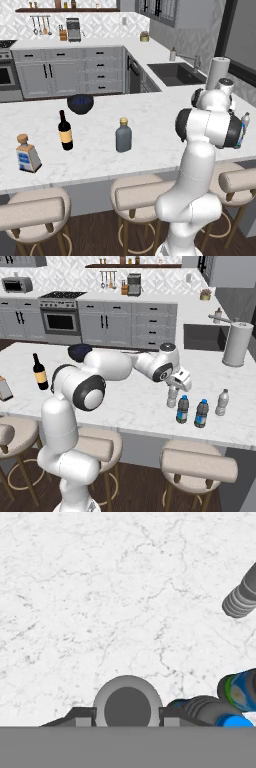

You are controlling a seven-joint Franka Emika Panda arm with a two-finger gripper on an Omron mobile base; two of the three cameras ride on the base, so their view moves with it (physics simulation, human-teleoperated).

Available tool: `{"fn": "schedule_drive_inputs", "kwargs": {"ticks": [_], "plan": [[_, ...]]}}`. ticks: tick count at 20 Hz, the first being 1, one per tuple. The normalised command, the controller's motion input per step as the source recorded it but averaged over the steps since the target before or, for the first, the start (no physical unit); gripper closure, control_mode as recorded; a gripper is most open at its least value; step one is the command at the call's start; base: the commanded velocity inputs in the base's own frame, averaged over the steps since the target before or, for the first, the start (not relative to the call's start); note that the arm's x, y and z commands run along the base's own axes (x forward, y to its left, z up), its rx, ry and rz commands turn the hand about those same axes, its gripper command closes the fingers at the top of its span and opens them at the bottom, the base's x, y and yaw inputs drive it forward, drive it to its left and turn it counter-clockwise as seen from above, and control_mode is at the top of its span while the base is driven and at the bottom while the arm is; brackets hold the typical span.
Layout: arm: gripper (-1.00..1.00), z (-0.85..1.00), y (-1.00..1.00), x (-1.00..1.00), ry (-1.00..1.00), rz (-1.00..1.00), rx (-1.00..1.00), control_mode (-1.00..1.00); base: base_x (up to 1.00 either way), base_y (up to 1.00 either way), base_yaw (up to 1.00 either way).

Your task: Move the plastic bottles in the middle to the plastics group, and the glass bottles in the middle to the glass group.

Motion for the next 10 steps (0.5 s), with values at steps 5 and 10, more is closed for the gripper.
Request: {"fn": "schedule_drive_inputs", "kwargs": {"ticks": [5,10], "plan": [[1.0,-0.3,0.0,0.0,-0.05,-0.02,0.0,-1.0,0.0,0.0,0.0],[1.0,-0.13,0.0,0.0,0.0,-0.02,-0.01,-1.0,0.0,0.0,0.0]]}}
